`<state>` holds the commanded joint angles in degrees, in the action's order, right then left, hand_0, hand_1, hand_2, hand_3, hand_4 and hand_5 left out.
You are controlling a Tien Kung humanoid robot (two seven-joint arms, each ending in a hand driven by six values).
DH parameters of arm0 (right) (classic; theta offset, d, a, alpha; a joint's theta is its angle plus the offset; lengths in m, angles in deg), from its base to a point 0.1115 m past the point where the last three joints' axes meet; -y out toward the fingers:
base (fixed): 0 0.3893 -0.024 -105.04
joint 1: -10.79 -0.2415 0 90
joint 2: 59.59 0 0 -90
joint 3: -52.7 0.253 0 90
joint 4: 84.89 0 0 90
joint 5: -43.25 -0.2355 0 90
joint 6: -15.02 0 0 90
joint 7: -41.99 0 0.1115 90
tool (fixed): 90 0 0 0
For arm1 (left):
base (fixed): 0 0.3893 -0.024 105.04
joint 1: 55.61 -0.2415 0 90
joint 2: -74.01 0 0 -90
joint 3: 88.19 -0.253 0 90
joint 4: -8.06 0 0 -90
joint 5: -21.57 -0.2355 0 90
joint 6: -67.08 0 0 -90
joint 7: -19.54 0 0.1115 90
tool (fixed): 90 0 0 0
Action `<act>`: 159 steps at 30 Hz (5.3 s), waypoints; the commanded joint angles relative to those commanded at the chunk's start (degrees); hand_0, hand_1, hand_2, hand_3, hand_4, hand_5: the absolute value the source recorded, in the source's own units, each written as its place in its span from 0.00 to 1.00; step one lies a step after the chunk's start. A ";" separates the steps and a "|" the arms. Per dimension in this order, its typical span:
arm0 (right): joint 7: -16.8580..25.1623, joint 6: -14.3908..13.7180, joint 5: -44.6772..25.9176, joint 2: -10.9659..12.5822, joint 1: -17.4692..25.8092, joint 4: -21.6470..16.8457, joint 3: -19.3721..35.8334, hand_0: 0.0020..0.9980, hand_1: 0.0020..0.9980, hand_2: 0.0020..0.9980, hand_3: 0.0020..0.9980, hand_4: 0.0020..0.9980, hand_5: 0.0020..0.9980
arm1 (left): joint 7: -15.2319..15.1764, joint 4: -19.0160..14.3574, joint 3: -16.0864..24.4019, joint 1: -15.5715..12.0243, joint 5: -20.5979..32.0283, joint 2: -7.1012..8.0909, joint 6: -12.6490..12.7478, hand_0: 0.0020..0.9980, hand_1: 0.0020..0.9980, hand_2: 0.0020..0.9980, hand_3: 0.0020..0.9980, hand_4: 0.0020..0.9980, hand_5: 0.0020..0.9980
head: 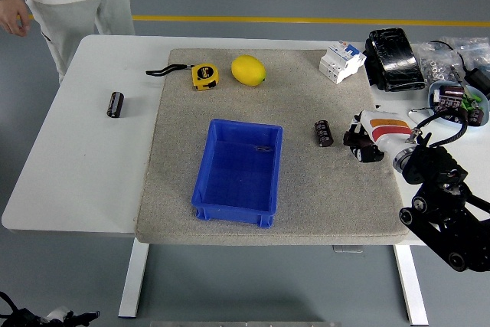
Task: Pick up the battery,place it into the box
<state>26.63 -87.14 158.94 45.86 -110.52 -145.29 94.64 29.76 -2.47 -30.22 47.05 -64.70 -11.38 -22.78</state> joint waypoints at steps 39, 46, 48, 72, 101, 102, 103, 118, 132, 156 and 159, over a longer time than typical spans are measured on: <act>-0.56 12.75 -7.28 -4.20 -17.79 -19.83 -20.23 0.48 0.42 0.44 0.47 0.80 0.00 | 0.87 -0.38 3.01 0.52 -4.26 1.30 -0.34 0.58 0.53 0.61 0.69 0.71 0.71; 1.62 19.17 -6.30 -4.74 -18.16 -17.83 -21.38 0.71 0.73 0.80 0.90 1.00 0.27 | 0.97 -0.47 3.33 0.65 -4.39 1.32 -0.17 0.56 0.52 0.60 0.69 0.72 0.71; 2.20 20.72 -5.75 -4.72 -18.06 -17.38 -21.14 0.71 0.73 0.80 0.90 1.00 0.27 | 1.02 -0.50 3.38 0.64 -4.47 1.32 -0.23 0.56 0.52 0.60 0.69 0.72 0.71; 7.53 20.01 -0.07 -0.13 -14.82 -11.67 -3.54 0.71 0.74 0.79 0.85 1.00 0.33 | 1.09 -0.61 2.16 0.26 -2.98 0.86 -0.43 0.56 0.52 0.60 0.69 0.71 0.70; 11.45 15.05 1.43 -5.31 -14.97 14.55 -6.55 0.62 0.65 0.72 0.74 1.00 0.31 | 1.39 -0.99 0.43 0.82 -1.86 0.22 -0.99 0.57 0.53 0.61 0.69 0.71 0.70; 11.51 14.80 1.51 -5.35 -14.99 14.77 -6.64 0.62 0.65 0.72 0.74 1.00 0.31 | 1.37 -0.98 0.39 0.84 -1.77 0.21 -0.96 0.57 0.53 0.61 0.69 0.71 0.70; 11.62 14.29 1.61 -5.45 -15.01 15.26 -6.78 0.62 0.65 0.72 0.74 1.00 0.31 | 1.34 -0.97 0.33 0.91 -1.69 0.19 -0.94 0.57 0.53 0.61 0.69 0.71 0.70; 13.51 9.40 1.45 -6.67 -15.26 19.05 -7.98 0.48 0.49 0.51 0.50 0.85 0.18 | 1.46 -0.99 0.48 1.27 -2.05 -0.03 -1.06 0.58 0.54 0.61 0.69 0.71 0.69; 12.76 10.17 3.13 -4.42 -15.11 12.74 -3.98 0.46 0.46 0.49 0.48 0.83 0.18 | 1.19 -0.78 1.11 1.00 -2.50 0.18 -0.89 0.58 0.53 0.61 0.69 0.71 0.69; 11.93 29.56 1.85 -2.69 -15.08 -16.95 -9.56 0.79 0.77 0.86 0.91 1.00 0.41 | 1.70 -1.19 0.81 0.98 -3.82 0.86 -2.06 0.58 0.53 0.61 0.69 0.71 0.70; 12.98 28.74 1.40 -2.70 -14.88 -16.09 -10.16 0.79 0.77 0.86 0.91 1.00 0.41 | 1.80 -1.28 0.86 1.01 -4.16 0.91 -2.27 0.58 0.53 0.61 0.69 0.71 0.70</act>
<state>39.61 -58.40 160.34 43.16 -125.41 -161.38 84.48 31.56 -3.75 -29.36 48.06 -68.86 -10.47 -25.05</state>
